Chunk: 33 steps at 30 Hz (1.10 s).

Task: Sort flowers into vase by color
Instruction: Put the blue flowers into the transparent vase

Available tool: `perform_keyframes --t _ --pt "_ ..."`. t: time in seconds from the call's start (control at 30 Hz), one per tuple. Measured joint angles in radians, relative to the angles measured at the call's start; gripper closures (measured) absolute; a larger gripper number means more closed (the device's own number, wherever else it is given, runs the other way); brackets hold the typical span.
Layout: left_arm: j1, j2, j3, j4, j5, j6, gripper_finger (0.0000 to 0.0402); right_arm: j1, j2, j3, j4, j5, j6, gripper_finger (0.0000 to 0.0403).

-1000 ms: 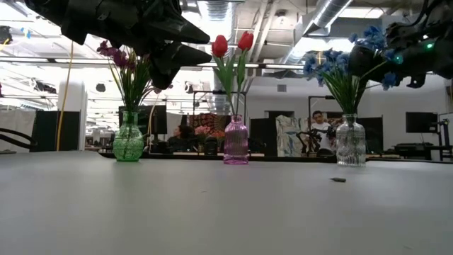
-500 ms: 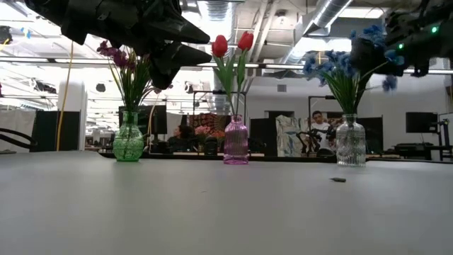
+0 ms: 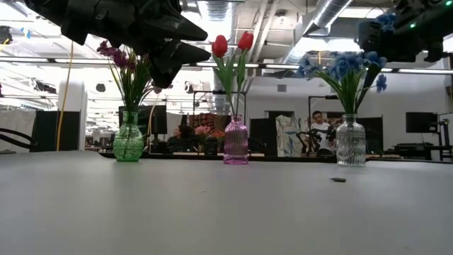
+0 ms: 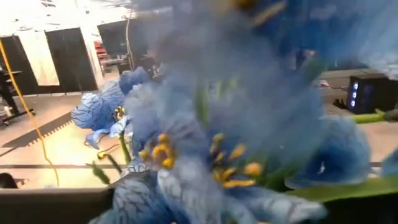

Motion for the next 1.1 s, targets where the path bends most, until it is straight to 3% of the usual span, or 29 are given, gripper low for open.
perform_keyframes --t 0.3,0.6,0.9,1.1 --pt "-0.002 0.000 0.000 0.000 0.000 0.007 0.0264 0.109 -0.002 0.000 -0.029 0.070 0.013 0.0182" --pt "-0.002 0.000 0.000 0.000 0.000 0.016 0.0264 0.079 -0.002 -0.031 -0.124 0.071 0.087 0.0182" --pt "-0.002 0.000 0.000 0.000 0.002 0.025 0.0264 0.015 -0.002 -0.035 -0.242 -0.065 0.207 0.0182" --pt "-0.002 0.000 0.000 0.000 0.024 0.025 0.0264 0.010 -0.002 -0.035 -0.289 -0.092 0.219 0.0182"
